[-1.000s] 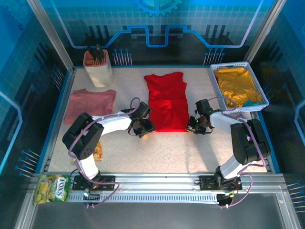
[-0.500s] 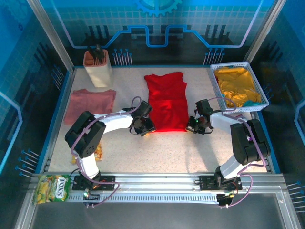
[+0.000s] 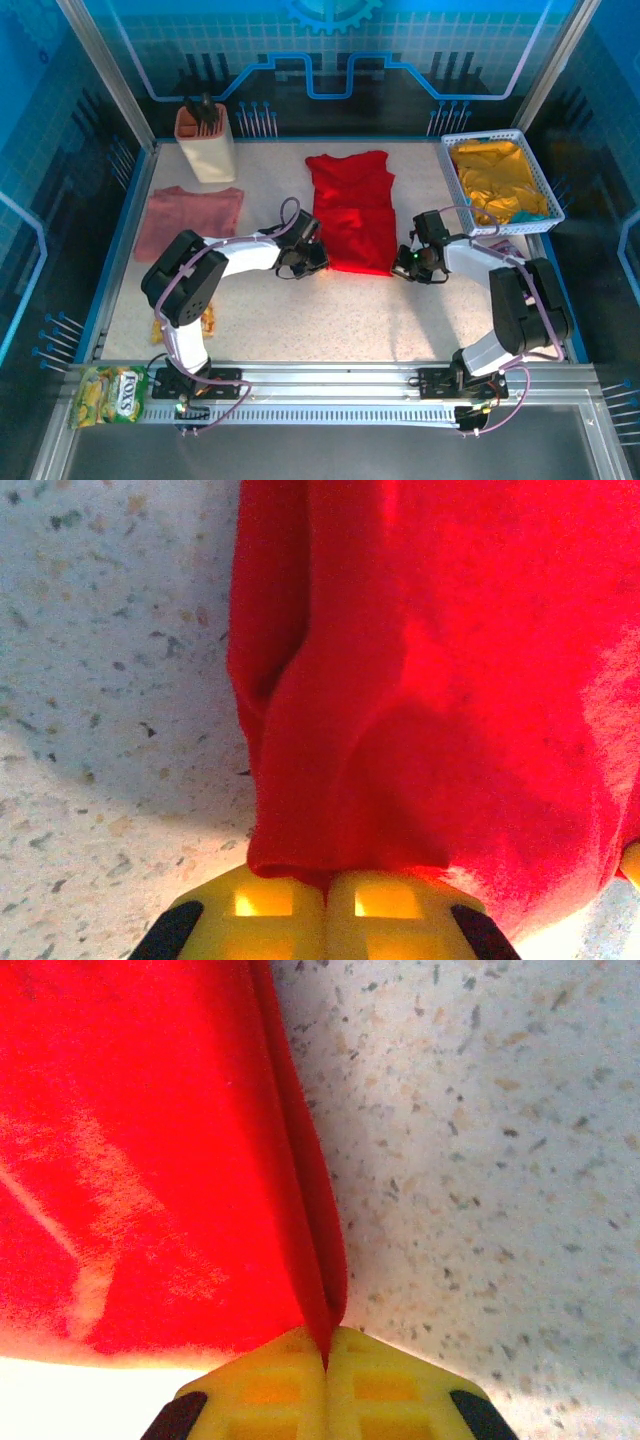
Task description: Fold and stack the t-shirts
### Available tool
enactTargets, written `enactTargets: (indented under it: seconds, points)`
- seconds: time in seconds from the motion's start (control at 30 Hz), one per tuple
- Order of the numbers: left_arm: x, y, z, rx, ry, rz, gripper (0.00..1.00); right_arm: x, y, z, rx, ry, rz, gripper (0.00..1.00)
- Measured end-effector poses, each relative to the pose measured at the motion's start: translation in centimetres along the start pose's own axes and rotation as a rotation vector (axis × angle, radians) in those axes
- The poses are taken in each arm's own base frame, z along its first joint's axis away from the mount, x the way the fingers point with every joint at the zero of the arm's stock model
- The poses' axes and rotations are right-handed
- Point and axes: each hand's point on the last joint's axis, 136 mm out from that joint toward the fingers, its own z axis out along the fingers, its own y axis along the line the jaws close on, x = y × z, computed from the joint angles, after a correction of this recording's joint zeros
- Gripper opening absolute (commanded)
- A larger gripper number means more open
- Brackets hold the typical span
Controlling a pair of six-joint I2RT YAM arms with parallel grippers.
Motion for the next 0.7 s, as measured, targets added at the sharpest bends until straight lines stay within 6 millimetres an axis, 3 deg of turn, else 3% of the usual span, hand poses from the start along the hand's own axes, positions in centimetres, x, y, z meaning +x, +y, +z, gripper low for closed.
enactTargets:
  seconds: [0.13, 0.27, 0.43, 0.7]
  points:
    - [1.5, 1.4, -1.5, -0.009, -0.005, 0.013, 0.01, 0.9, 0.2, -1.9, -0.02, -0.026, -0.016, 0.0]
    - [3.7, 0.8, -4.4, 0.013, -0.027, 0.065, 0.01, 3.4, -0.3, -3.5, -0.027, -0.022, -0.036, 0.0]
    - [8.2, 0.2, -7.8, 0.055, -0.038, 0.119, 0.01, 7.3, -1.9, -5.3, -0.031, -0.009, -0.034, 0.0]
    - [15.5, 1.2, -10.5, 0.052, 0.012, 0.144, 0.02, 12.0, -2.6, -8.5, -0.06, 0.005, -0.062, 0.0]
